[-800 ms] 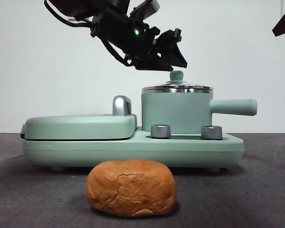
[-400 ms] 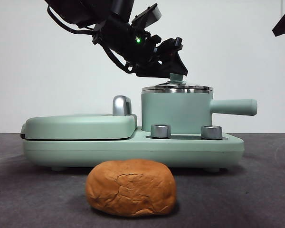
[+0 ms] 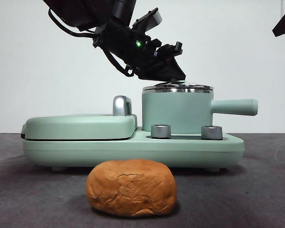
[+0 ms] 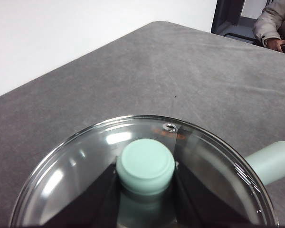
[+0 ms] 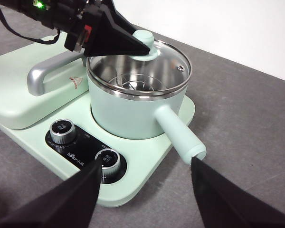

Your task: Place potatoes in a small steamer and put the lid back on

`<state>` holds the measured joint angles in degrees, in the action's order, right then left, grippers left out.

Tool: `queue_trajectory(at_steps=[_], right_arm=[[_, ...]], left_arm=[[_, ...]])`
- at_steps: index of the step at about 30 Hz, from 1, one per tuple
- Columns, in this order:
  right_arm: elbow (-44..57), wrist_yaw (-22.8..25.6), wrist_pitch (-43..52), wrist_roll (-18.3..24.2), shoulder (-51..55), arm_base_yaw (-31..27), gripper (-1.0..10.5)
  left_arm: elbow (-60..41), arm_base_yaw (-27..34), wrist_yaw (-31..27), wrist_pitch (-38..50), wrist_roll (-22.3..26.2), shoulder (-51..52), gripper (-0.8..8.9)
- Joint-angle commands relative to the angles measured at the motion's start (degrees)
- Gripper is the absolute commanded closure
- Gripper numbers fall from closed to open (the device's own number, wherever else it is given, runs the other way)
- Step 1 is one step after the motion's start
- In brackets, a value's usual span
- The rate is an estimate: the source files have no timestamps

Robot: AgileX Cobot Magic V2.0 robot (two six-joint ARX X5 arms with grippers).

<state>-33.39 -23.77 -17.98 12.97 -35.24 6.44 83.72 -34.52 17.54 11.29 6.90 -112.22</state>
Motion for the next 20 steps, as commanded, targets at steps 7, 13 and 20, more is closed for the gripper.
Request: queue_trajectory(at_steps=[7, 13, 20], right_arm=[[-1.03, 0.2, -0.55, -0.98, -0.22, 0.24, 6.5], [-1.03, 0.2, -0.55, -1.01, -0.22, 0.24, 6.5], [-1.03, 0.13, -0.57, -1.01, -0.22, 0.24, 6.5]], left_arm=[[1.4, -0.61, -1.36, 2.1, 1.62, -0.35, 8.07], [1.4, -0.57, -1.36, 1.86, 2.08, 2.25, 8.07], [1.4, -0.57, -1.49, -1.79, 2.03, 7.15, 8.07]])
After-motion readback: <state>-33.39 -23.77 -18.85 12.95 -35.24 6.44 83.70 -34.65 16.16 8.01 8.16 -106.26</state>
